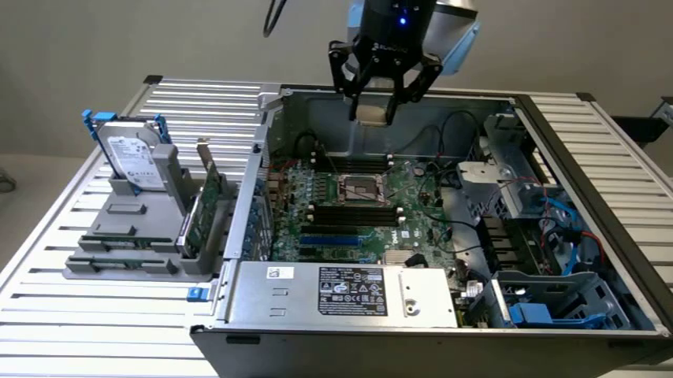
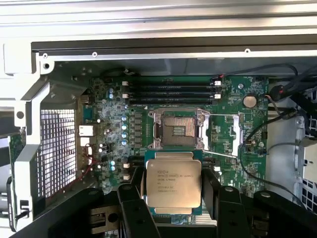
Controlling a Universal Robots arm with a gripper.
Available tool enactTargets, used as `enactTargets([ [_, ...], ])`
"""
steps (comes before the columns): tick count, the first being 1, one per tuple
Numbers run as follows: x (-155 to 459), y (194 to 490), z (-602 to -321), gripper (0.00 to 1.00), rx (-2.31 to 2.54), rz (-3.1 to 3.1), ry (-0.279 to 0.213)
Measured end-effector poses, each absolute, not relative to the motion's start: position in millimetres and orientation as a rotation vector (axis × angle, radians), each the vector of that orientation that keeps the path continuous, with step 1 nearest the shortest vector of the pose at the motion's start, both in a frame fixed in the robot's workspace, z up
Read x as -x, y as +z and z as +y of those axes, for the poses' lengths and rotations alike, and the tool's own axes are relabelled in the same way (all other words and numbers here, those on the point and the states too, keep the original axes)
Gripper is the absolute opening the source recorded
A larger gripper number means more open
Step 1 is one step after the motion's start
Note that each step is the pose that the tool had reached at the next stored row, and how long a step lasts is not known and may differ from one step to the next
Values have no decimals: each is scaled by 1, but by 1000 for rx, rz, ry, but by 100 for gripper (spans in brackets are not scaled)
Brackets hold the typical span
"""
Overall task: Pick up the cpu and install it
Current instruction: 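Pick up the cpu and move it towards the insertion slot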
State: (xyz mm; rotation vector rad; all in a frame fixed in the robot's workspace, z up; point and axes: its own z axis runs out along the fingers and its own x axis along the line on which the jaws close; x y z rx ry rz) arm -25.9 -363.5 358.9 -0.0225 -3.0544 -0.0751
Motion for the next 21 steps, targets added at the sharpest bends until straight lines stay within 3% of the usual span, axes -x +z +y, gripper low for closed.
enactTargets([
  [21, 21, 314, -349, 55, 22, -3065, -74],
])
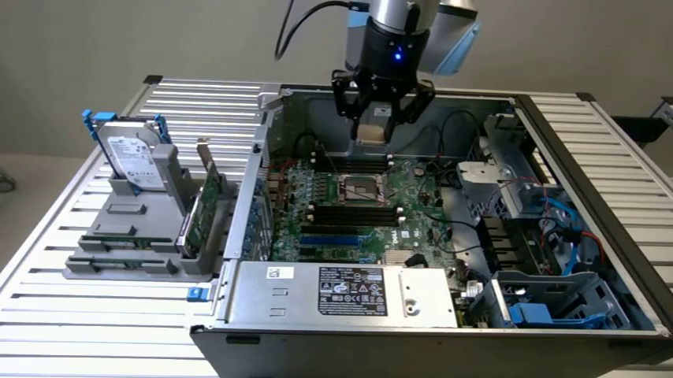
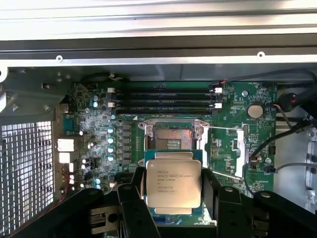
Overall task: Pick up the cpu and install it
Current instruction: 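Pick up the cpu and move it towards the insertion slot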
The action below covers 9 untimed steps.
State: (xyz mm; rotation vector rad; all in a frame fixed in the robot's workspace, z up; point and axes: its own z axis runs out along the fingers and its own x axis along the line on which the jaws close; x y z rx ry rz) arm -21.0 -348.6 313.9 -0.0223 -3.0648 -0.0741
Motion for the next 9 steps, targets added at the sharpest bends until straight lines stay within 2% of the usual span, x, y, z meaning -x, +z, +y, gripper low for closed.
enactTargets([
  [9, 20, 298, -342, 55, 22, -3067, -74],
])
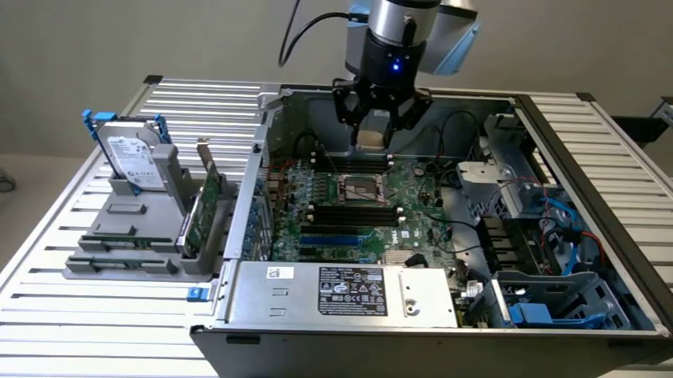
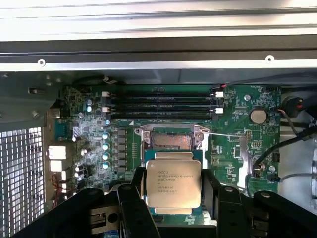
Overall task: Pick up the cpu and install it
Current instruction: 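Pick up the cpu and move it towards the insertion slot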
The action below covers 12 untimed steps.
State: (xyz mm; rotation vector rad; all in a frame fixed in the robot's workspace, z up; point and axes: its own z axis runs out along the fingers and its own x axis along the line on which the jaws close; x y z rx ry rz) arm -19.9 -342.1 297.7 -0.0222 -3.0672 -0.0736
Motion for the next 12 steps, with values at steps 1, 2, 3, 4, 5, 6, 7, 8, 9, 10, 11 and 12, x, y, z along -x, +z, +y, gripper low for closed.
enactTargets([
  [1, 20, 296, -341, 55, 22, -3067, -74],
  [2, 20, 294, -341, 55, 22, -3067, -73],
  [3, 20, 292, -340, 55, 22, -3067, -73],
  [4, 20, 290, -340, 55, 22, -3068, -73],
  [5, 20, 289, -339, 55, 22, -3068, -74],
  [6, 20, 287, -338, 55, 22, -3068, -74],
  [7, 20, 285, -338, 55, 22, -3068, -74],
  [8, 20, 283, -337, 55, 22, -3068, -73],
  [9, 20, 281, -337, 55, 22, -3068, -73],
  [10, 20, 279, -336, 55, 22, -3069, -73],
  [11, 20, 278, -336, 55, 22, -3069, -73],
  [12, 20, 276, -336, 55, 22, -3070, -73],
])
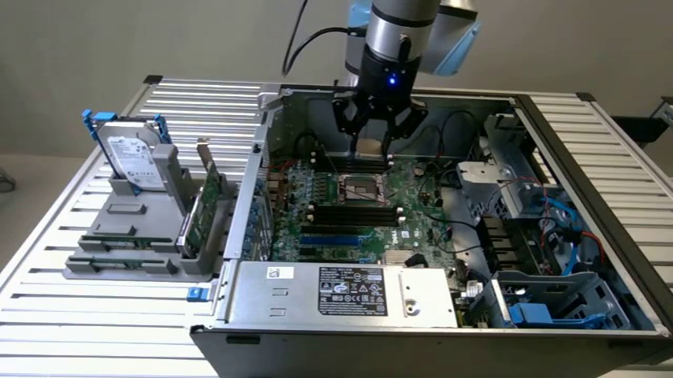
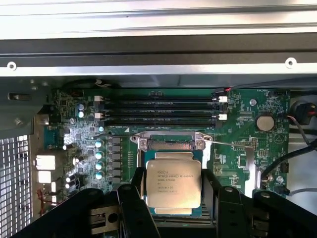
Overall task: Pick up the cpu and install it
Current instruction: 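Pick up the cpu and move it towards the insertion slot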
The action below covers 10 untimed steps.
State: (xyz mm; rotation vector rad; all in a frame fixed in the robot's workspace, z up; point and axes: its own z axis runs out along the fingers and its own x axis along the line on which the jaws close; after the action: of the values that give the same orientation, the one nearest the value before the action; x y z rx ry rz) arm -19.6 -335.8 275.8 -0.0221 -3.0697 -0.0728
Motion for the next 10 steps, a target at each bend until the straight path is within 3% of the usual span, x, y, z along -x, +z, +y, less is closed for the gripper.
enactTargets([
  [10, 20, 259, -335, 55, 22, -3075, -66],
])
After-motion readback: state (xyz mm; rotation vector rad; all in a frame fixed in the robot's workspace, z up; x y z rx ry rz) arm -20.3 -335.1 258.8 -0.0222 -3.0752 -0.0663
